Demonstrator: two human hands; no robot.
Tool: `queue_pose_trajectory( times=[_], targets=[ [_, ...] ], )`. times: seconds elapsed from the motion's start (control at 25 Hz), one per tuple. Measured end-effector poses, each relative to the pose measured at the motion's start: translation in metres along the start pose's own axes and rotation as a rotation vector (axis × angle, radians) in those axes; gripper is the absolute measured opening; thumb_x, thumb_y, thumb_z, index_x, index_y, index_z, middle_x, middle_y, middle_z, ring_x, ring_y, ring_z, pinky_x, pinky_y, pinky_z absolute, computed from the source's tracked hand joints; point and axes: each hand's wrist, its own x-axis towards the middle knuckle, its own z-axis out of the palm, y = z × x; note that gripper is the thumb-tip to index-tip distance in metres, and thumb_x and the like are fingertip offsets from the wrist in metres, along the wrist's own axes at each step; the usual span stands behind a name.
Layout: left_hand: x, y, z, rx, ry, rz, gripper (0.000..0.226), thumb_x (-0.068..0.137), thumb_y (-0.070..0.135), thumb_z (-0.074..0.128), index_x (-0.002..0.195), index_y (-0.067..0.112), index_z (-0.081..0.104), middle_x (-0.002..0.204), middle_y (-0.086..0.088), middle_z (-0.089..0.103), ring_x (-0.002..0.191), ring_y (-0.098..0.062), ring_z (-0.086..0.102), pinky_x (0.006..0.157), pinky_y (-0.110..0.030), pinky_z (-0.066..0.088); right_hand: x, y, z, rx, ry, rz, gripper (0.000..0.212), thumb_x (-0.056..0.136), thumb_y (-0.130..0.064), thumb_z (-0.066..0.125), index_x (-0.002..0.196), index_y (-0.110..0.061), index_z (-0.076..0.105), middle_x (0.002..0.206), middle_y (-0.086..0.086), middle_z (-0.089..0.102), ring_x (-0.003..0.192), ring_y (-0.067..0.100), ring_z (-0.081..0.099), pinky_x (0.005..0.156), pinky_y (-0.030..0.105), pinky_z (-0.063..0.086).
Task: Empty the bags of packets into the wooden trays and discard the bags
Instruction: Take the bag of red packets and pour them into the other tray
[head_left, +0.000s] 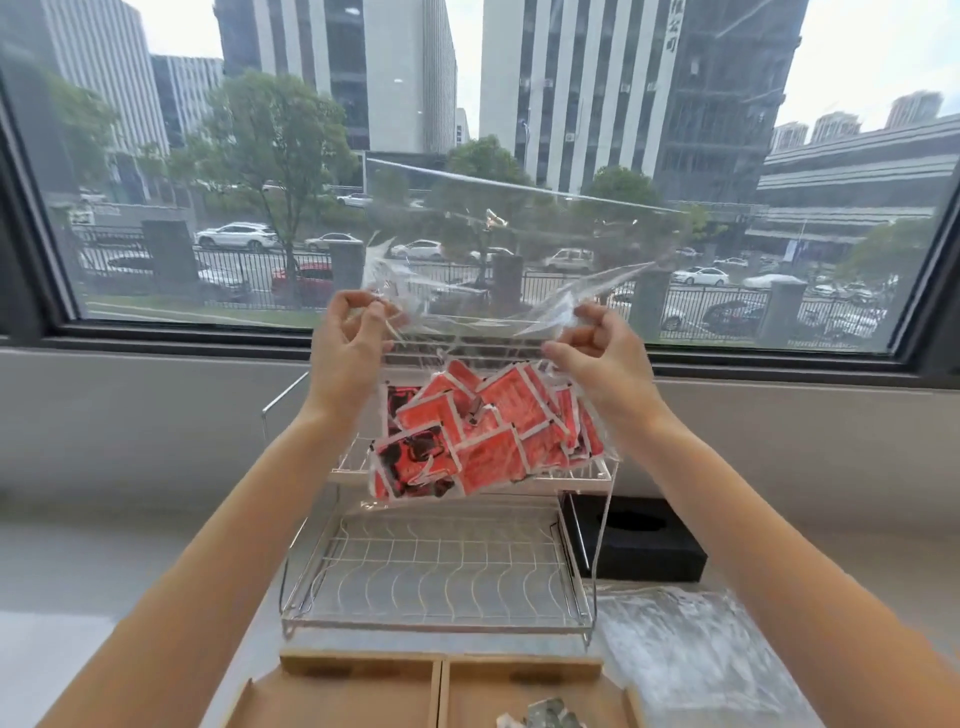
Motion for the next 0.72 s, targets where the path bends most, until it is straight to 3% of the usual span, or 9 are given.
queue_pose_trajectory(
  times=[0.12, 0.2, 0.28, 0.4, 0.48, 0.6, 0.72],
  targets=[
    [-0.048, -0.012, -0.026, -0.088, 0.015, -0.076, 0.009, 0.094, 0.017, 0.039, 0.089, 0.02, 0.047, 0.093, 0.005, 0.065, 0.075, 0.002, 0.066, 0.075, -0.018, 0.051, -0.058, 0.016, 0.01, 0.031, -0.05, 0.075, 0.039, 0.077, -0.012, 0.068, 0.108, -0.022, 0.046, 0.078, -0.003, 0.052, 0.075, 0.01, 0.054, 0.061, 0.011, 0.049],
    [-0.085, -0.028, -0.044, -0.112, 0.008, -0.122, 0.016, 0.094, 0.014, 0.038, 0.083, 0.023, 0.046, 0.093, 0.005, 0.067, 0.074, 0.002, 0.067, 0.071, -0.016, 0.05, -0.099, 0.036, 0.017, 0.029, -0.088, 0.144, 0.037, 0.076, -0.013, 0.07, 0.104, -0.022, 0.047, 0.076, -0.002, 0.055, 0.074, 0.011, 0.057, 0.064, 0.015, 0.05],
    [-0.122, -0.05, -0.063, -0.1, -0.01, -0.197, 0.019, 0.093, 0.01, 0.039, 0.083, 0.024, 0.047, 0.092, 0.003, 0.068, 0.078, -0.003, 0.068, 0.07, -0.017, 0.05, -0.139, 0.059, 0.024, -0.034, -0.121, 0.213, 0.03, 0.074, -0.014, 0.072, 0.094, -0.019, 0.05, 0.073, -0.002, 0.057, 0.07, 0.01, 0.058, 0.065, 0.018, 0.049],
    [-0.168, -0.085, -0.089, -0.085, 0.009, -0.364, 0.026, 0.088, 0.002, 0.043, 0.091, 0.026, 0.05, 0.092, -0.003, 0.066, 0.085, -0.015, 0.066, 0.072, -0.024, 0.05, -0.188, 0.089, 0.034, -0.075, -0.131, 0.341, 0.023, 0.072, -0.013, 0.073, 0.078, -0.012, 0.051, 0.067, -0.003, 0.057, 0.058, 0.0, 0.055, 0.057, 0.011, 0.045],
    [-0.192, -0.103, -0.099, -0.067, -0.026, -0.473, 0.031, 0.086, 0.001, 0.047, 0.102, 0.027, 0.05, 0.089, -0.001, 0.064, 0.084, -0.012, 0.064, 0.077, -0.026, 0.05, -0.212, 0.105, 0.039, -0.132, -0.133, 0.437, 0.021, 0.073, -0.013, 0.073, 0.078, -0.007, 0.053, 0.067, -0.002, 0.056, 0.059, 0.001, 0.055, 0.052, 0.006, 0.042],
    [-0.208, -0.116, -0.108, -0.028, -0.084, -0.517, 0.028, 0.086, 0.012, 0.052, 0.108, 0.03, 0.051, 0.088, 0.003, 0.062, 0.084, -0.006, 0.064, 0.08, -0.024, 0.044, -0.23, 0.122, 0.045, -0.17, -0.135, 0.509, 0.016, 0.076, -0.017, 0.07, 0.077, -0.011, 0.055, 0.072, 0.001, 0.058, 0.069, 0.013, 0.054, 0.054, 0.01, 0.043],
    [-0.2, -0.116, -0.114, -0.028, -0.081, -0.486, 0.018, 0.077, 0.031, 0.055, 0.094, 0.031, 0.059, 0.087, 0.005, 0.063, 0.08, -0.004, 0.064, 0.075, -0.022, 0.045, -0.229, 0.125, 0.046, -0.24, -0.172, 0.521, 0.009, 0.083, -0.024, 0.061, 0.08, -0.019, 0.054, 0.08, -0.004, 0.06, 0.074, 0.007, 0.055, 0.06, 0.01, 0.043]
  ],
)
